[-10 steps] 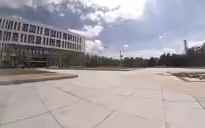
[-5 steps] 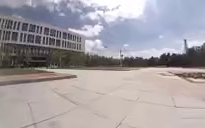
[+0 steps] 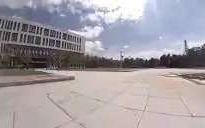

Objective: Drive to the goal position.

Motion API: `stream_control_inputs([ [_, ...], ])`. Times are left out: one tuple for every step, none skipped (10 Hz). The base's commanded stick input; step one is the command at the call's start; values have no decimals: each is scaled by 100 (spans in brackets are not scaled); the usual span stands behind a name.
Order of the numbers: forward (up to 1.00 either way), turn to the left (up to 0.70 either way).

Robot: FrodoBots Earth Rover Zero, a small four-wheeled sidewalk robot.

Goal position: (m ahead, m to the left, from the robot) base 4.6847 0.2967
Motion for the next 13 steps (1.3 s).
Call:
stream_control_inputs([
  [70,0],
  [70,0],
  [70,0],
  [70,0],
  [70,0],
  [70,0],
  [70,0],
  [70,0],
  [70,0],
  [70,0],
  [70,0],
  [70,0],
  [70,0],
])
